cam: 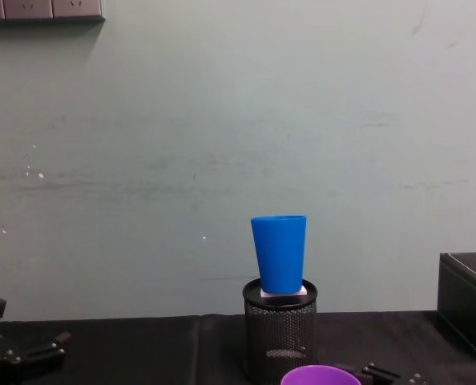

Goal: Pick up one cup with a gripper and tap it against the other cup.

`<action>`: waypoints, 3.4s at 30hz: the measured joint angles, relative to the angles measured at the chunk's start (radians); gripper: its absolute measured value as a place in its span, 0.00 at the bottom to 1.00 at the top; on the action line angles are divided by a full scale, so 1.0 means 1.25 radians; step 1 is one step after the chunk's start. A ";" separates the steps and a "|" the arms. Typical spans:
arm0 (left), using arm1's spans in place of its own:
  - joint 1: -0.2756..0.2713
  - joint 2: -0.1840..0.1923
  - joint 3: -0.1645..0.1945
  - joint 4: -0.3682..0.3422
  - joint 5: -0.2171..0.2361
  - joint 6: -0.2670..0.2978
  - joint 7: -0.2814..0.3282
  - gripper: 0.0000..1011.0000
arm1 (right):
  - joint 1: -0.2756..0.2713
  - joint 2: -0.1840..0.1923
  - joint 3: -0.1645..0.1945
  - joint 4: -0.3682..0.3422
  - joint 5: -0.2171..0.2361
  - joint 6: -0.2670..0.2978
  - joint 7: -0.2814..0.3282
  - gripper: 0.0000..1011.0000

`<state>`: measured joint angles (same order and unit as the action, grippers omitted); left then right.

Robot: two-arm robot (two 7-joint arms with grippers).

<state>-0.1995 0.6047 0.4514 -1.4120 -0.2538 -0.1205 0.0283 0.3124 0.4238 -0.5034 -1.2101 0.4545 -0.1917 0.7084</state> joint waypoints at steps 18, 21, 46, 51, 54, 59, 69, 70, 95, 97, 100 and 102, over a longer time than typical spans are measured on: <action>0.000 0.000 0.000 0.000 0.000 0.000 0.000 0.99 | -0.002 0.002 0.000 -0.005 0.000 0.002 0.000 0.79; 0.000 0.000 0.000 0.000 0.000 0.000 0.000 0.99 | -0.002 0.003 0.000 -0.005 0.000 0.002 0.000 0.78; 0.000 0.000 0.000 0.000 0.000 0.000 0.000 0.99 | 0.064 0.081 0.023 -0.252 0.092 0.238 -0.033 0.72; 0.000 0.000 0.000 0.000 0.000 0.000 0.000 0.99 | 0.081 0.088 0.009 -0.259 0.094 0.253 -0.040 0.72; 0.000 0.000 0.000 0.000 0.000 0.000 0.000 0.99 | 0.085 0.093 0.002 -0.261 0.094 0.259 -0.044 0.72; 0.000 0.000 0.000 0.000 0.000 0.000 0.000 0.99 | 0.085 0.092 0.004 -0.261 0.093 0.258 -0.043 0.72; 0.000 0.000 0.000 0.000 0.000 0.000 0.000 0.99 | 0.083 0.091 0.006 -0.260 0.092 0.255 -0.043 0.72; 0.000 0.000 0.000 0.000 0.000 0.000 0.000 0.99 | 0.082 0.090 0.006 -0.259 0.092 0.255 -0.043 0.72; 0.000 0.000 0.000 0.000 0.000 0.000 0.000 0.99 | 0.081 0.089 0.008 -0.258 0.092 0.252 -0.041 0.72; 0.000 0.000 0.000 0.000 0.000 0.000 0.000 0.99 | 0.081 0.089 0.008 -0.258 0.092 0.252 -0.041 0.72; 0.000 0.000 0.000 0.000 0.000 0.000 0.000 0.99 | 0.081 0.089 0.008 -0.258 0.092 0.252 -0.041 0.72; 0.000 0.000 0.000 0.000 0.000 0.000 0.000 0.99 | 0.081 0.089 0.008 -0.258 0.092 0.252 -0.041 0.72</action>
<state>-0.1995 0.6047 0.4514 -1.4120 -0.2539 -0.1205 0.0283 0.4135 0.5352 -0.4933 -1.5324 0.5689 0.1235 0.6573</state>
